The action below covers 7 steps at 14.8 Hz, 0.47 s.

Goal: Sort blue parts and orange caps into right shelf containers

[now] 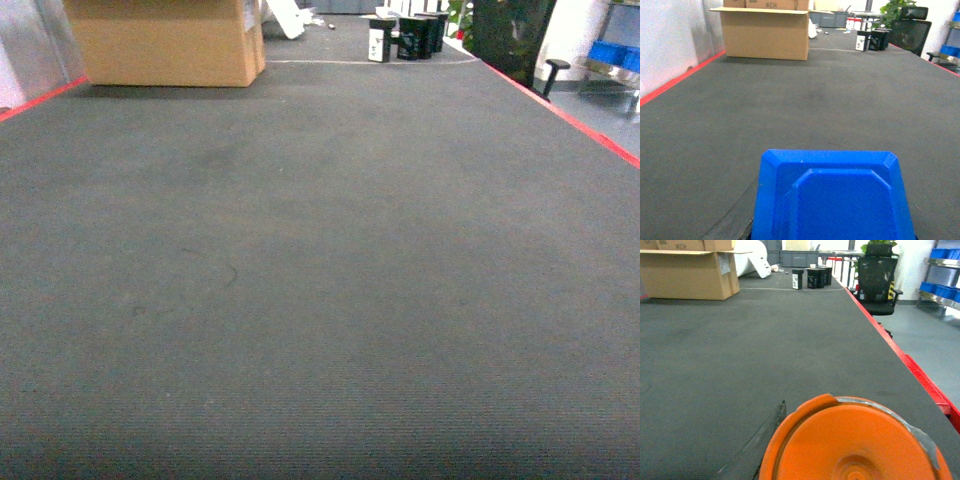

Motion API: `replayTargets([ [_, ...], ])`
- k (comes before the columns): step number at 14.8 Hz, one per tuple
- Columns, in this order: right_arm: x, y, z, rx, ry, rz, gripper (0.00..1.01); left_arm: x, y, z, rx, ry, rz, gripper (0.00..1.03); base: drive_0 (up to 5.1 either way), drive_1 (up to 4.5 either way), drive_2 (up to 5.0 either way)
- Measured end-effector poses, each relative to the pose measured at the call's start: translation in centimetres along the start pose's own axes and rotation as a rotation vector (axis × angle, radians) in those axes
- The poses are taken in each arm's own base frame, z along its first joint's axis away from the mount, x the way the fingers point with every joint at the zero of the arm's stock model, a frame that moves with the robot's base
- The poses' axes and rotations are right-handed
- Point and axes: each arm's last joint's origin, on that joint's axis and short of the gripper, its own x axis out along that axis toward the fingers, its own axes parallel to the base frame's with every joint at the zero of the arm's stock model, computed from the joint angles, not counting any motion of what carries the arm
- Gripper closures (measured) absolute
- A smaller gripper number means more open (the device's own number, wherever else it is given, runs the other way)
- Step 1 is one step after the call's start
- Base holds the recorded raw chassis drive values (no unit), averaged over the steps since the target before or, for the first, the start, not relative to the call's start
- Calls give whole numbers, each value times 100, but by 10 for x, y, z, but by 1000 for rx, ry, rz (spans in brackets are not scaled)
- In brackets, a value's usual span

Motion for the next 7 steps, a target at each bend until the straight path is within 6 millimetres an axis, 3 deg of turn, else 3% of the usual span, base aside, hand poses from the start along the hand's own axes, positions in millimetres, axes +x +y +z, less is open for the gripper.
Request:
replayTargets([
  [7, 0, 0, 0, 0, 0, 0, 57, 0, 0, 0, 0, 0, -2, 61, -170, -170, -170],
])
